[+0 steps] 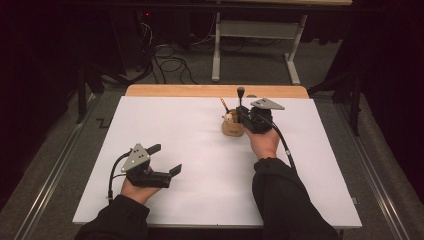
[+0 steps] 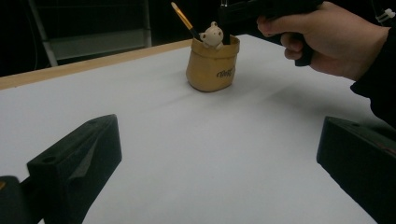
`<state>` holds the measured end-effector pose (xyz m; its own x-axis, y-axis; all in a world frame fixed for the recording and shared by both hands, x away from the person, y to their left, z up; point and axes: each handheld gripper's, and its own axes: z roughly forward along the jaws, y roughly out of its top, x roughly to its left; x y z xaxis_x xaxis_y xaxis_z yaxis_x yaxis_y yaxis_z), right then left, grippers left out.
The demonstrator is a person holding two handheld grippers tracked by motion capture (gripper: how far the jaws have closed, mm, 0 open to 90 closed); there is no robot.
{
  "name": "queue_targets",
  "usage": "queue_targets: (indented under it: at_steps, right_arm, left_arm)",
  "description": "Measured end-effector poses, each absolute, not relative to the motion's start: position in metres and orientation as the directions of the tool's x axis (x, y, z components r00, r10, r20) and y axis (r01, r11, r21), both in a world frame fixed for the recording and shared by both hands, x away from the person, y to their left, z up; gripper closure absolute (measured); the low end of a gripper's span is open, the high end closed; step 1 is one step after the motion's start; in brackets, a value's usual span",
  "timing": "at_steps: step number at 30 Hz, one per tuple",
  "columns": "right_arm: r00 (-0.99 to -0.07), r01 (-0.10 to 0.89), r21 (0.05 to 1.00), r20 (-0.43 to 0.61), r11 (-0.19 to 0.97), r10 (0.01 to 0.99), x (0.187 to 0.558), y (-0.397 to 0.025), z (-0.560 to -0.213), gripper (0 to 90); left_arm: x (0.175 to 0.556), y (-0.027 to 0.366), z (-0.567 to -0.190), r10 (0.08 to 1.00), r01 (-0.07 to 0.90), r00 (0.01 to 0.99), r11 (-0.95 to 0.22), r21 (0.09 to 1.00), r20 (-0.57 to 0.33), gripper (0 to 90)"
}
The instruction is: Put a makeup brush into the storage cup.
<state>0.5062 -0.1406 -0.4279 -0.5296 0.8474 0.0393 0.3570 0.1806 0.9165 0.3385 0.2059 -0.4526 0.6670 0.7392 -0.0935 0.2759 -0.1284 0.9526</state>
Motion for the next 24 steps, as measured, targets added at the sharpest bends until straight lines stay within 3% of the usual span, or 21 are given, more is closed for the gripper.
queue_targets:
  at_steps: [8, 10, 13, 24]
  right_arm:
    - [-0.530, 0.362, 0.913, 0.036, 0.187, 0.847, 0.5065, -0.1406, -0.4290, 79.3]
    - [-0.515, 0.348, 0.917, 0.014, 0.194, 0.857, 0.5048, -0.1404, -0.4269, 70.1]
    - [-0.522, 0.348, 0.921, 0.035, 0.175, 0.852, 0.5039, -0.1431, -0.4234, 63.8]
    - [-0.540, 0.361, 0.912, 0.034, 0.195, 0.841, 0.4987, -0.1473, -0.4204, 63.0]
  left_arm:
    - [0.3385, 0.2061, -0.4523, 0.737, 0.279, 0.668, -0.123, 0.952, -0.100, 0.6]
    - [0.3385, 0.2064, -0.4522, 0.737, 0.279, 0.668, -0.121, 0.953, -0.102, 0.6]
    - [0.3386, 0.2066, -0.4523, 0.738, 0.279, 0.667, -0.121, 0.953, -0.101, 0.6]
    - [0.3387, 0.2065, -0.4522, 0.739, 0.279, 0.667, -0.123, 0.952, -0.100, 0.6]
